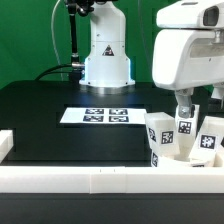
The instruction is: Assemble stool
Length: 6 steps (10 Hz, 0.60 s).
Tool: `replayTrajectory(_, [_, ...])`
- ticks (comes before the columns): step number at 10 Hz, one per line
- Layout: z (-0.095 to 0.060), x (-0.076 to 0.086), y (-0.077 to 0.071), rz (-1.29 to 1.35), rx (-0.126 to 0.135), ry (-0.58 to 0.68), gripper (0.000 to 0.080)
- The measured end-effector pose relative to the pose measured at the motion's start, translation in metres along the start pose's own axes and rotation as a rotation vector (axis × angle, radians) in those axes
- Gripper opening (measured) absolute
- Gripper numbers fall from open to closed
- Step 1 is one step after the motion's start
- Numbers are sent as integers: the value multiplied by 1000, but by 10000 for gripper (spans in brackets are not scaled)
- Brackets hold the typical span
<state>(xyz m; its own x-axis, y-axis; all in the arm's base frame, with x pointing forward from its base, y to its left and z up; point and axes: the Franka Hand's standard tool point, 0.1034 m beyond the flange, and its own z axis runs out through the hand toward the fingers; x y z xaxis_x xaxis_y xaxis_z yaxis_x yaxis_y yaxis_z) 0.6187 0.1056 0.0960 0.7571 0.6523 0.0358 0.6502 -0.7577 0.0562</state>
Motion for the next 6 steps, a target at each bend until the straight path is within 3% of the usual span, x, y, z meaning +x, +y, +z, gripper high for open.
replayTrajectory(6, [17,1,-1,-35,14,-30,648])
